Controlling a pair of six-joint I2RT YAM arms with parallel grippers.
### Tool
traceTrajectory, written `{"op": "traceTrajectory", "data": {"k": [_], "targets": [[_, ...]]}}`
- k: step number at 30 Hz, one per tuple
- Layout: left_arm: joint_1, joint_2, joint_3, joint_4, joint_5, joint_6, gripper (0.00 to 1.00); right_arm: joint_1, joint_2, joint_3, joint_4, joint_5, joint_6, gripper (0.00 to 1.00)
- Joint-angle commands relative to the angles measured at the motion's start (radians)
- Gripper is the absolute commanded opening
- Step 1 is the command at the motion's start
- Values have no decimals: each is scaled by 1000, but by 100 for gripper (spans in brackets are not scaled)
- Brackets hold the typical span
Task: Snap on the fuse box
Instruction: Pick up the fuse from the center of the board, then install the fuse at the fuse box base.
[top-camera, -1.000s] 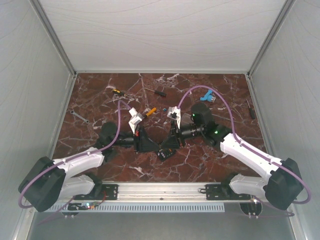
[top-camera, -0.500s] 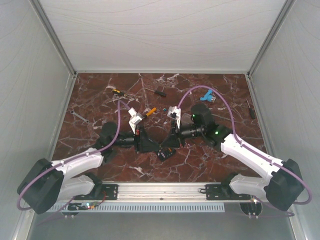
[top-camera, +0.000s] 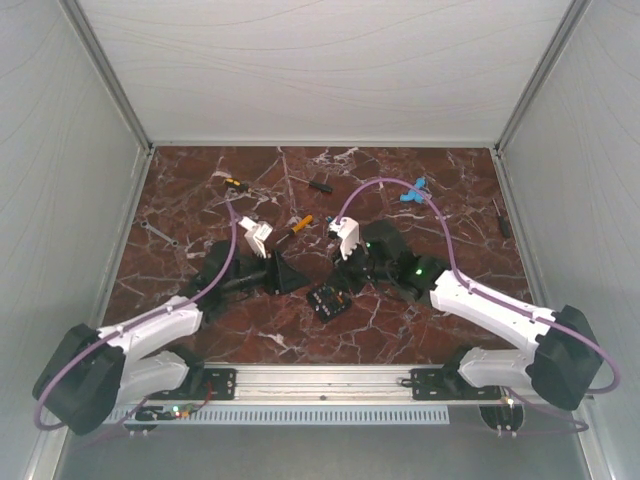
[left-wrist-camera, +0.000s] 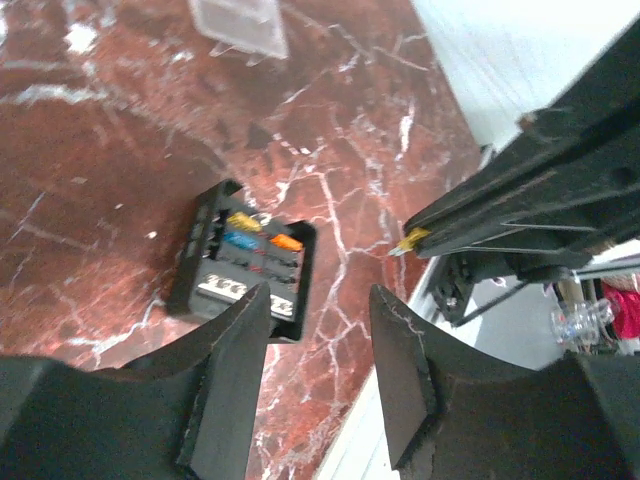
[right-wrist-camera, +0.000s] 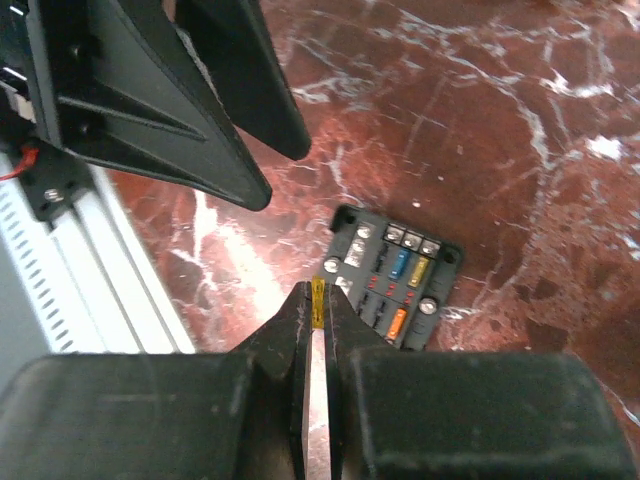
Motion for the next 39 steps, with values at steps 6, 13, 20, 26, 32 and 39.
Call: {"op": "traceTrajectory", "data": {"k": [6,13,20,26,32,39], "targets": [[35,222,22,71,-7,-86,47,40,64,-25,33,234,38,0],[53,397,64,159,34,-115,47,42,74,-22,24,265,62,0],[59,540,88,282,127,-163,44,53,75,-31,16,307,76,0],[59,630,60,450,227,-244,34,81,126,-4,-8,341,84,0],[59,650,-20,587,256,-320,30,153,189,38,-45,425,84,0],[59,606,-61,573,226,-324,30,195,250,69,-62,472,81,0]]}}
